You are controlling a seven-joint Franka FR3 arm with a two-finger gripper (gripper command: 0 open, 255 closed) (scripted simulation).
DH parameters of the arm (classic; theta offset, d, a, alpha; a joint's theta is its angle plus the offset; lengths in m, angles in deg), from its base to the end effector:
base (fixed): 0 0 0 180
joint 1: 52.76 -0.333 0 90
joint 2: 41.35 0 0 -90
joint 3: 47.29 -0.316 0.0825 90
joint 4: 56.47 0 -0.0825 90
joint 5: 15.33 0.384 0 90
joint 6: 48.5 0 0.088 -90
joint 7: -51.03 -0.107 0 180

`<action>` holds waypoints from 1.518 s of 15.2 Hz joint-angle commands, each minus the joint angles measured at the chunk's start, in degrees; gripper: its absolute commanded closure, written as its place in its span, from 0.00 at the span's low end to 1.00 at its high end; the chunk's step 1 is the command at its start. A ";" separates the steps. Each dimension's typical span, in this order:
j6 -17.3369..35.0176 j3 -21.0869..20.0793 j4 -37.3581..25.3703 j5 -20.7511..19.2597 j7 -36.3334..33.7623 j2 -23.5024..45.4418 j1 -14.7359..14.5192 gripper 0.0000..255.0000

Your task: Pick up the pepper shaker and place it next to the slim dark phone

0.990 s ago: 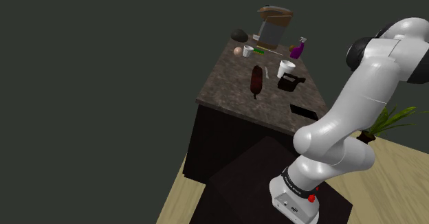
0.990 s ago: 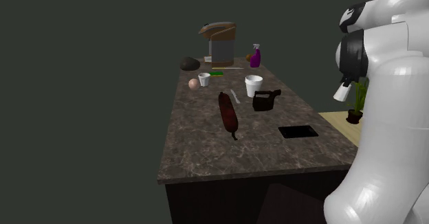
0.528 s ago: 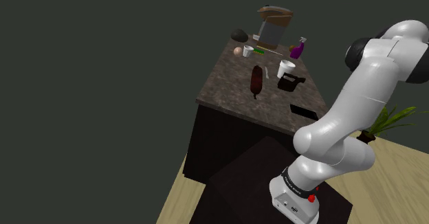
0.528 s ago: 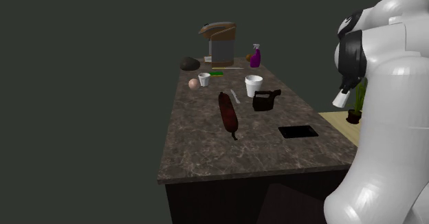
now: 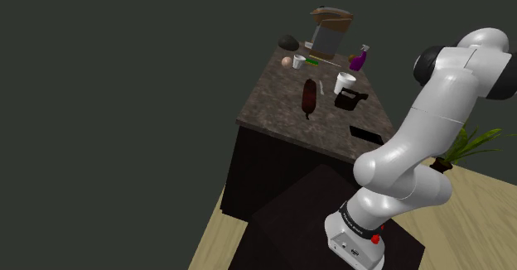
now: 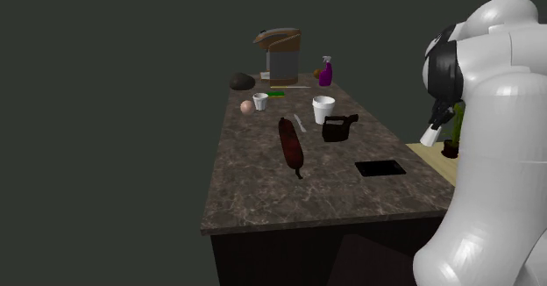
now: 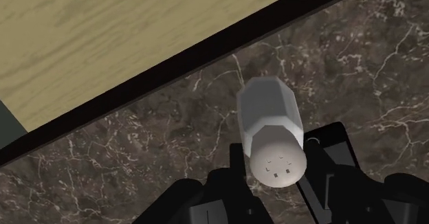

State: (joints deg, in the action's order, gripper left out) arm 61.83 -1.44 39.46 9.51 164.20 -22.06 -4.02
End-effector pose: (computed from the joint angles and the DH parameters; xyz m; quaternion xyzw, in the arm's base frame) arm 0.0281 -0.6381 0.4585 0.9910 0.1034 0.0786 0.0333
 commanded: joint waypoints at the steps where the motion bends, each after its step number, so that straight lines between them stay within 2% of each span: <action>1: 1.22 -0.22 0.86 0.60 0.63 0.58 0.22 1.00; 15: 9.64 -2.43 6.73 5.14 4.61 4.75 1.32 1.00; 23: 9.64 -2.43 6.73 5.14 4.61 4.75 1.32 1.00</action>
State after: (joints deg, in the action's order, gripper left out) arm 71.46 -3.87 46.19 14.65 168.81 -17.32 -2.70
